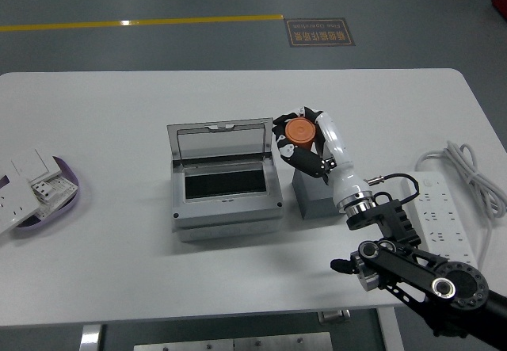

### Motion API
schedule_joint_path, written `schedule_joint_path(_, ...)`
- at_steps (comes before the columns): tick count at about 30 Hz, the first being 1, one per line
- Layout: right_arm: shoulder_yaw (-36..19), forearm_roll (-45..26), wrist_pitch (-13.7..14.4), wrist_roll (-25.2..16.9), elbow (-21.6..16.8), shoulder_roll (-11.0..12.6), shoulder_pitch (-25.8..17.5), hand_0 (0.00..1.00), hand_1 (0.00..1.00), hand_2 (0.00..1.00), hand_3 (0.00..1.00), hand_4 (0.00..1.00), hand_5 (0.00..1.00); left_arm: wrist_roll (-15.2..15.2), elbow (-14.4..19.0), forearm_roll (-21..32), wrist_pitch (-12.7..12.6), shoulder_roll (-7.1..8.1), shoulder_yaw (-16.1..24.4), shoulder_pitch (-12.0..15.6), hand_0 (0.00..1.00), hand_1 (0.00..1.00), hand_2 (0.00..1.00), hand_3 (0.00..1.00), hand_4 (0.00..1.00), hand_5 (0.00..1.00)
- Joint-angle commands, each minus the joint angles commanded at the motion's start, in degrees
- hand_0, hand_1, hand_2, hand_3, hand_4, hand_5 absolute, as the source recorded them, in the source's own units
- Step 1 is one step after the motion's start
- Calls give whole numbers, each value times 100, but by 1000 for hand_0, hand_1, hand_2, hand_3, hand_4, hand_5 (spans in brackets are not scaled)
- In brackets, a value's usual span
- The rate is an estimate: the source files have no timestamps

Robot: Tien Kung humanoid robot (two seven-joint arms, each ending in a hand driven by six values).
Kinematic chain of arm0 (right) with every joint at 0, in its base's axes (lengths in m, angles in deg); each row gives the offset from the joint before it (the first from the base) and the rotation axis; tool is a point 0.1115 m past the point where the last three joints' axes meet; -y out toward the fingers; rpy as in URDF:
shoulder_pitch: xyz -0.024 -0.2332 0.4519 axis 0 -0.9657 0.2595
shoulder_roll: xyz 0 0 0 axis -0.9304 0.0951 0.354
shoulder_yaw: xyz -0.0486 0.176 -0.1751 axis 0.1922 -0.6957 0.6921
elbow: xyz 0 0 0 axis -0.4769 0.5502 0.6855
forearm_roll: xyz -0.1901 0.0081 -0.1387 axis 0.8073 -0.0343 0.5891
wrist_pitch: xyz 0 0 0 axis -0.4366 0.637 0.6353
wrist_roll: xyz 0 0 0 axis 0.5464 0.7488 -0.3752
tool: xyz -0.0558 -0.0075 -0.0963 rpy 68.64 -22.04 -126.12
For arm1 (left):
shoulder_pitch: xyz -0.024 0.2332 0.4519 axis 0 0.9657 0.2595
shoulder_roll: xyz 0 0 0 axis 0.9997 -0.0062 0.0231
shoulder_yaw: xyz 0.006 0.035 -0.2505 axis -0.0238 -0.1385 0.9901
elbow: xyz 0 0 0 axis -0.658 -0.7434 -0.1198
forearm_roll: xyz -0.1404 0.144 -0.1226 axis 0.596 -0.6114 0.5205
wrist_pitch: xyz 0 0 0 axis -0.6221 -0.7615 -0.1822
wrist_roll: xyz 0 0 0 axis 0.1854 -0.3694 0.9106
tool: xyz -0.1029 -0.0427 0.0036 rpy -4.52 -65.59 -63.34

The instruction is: Pick up the cylinder from the cube,place it in the box,flap close box

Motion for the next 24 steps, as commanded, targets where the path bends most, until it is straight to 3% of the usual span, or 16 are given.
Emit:
schedule_joint_path(2,95,223,0,223,-53,-37,114,431,433,416,305,2,2,0,-2,11,-1,1,-12,0,594,621,606,625,685,202)
schedule_joint_path(3,168,412,0,419,-87,-67,207,128,208,328,254,2,2,0,-3,19,-1,1,-23,-1,594,621,606,625,685,201)
schedule_joint_path(8,599,1507,-428,1548,-133,-302,760,128,208,328,254,2,2,1,-8,54,-2,8,-74,-12,594,621,606,625,685,201)
schedule_joint_path(9,671,1712,-536,1754,-123,-344,854,32,157,312,240,2,2,2,-8,57,-1,10,-79,-15,594,621,606,626,685,202)
schedule_joint_path(18,1417,3444,-1560,3705,59,-625,1595,27,166,311,235,2,2,3,-12,92,-3,34,-137,-39,594,621,606,625,687,204)
schedule_joint_path(24,1670,4183,-1966,4567,329,-795,1778,72,214,349,278,2,2,5,-8,93,1,42,-151,-62,594,621,606,626,687,204)
